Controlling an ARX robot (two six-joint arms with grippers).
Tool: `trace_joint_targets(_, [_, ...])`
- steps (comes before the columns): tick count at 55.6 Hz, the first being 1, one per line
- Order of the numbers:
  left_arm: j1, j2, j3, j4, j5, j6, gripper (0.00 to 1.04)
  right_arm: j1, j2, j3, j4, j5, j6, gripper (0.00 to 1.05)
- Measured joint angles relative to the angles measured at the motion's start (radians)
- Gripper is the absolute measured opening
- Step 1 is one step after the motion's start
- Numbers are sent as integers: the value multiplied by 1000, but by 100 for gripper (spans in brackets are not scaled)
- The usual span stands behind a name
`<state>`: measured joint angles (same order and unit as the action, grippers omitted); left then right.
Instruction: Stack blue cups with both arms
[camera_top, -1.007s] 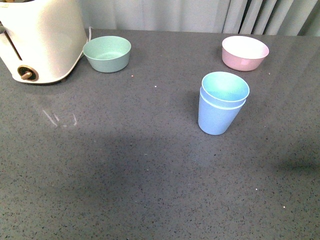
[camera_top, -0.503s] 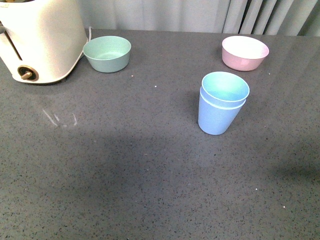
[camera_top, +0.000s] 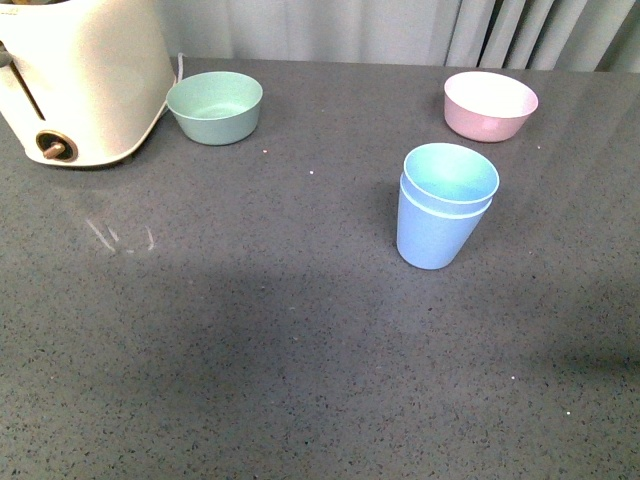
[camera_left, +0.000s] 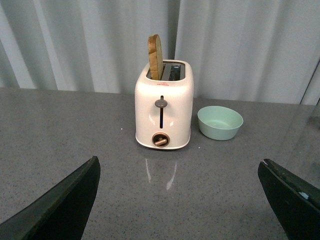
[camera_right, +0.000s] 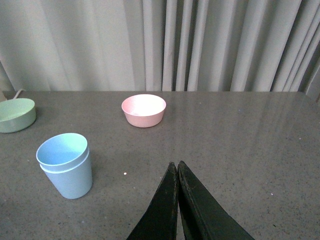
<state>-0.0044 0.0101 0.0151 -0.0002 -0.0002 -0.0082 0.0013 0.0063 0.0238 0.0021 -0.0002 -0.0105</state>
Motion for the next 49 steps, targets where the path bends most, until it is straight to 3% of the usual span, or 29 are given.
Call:
trace_joint_targets(23, [0,0,0,0,0,0,96,0,0,0,0,0,0,70])
trace_joint_targets(29, [0,0,0,0,0,0,96,0,0,0,0,0,0,97])
trace_joint_targets(49, [0,0,0,0,0,0,96,0,0,0,0,0,1,96])
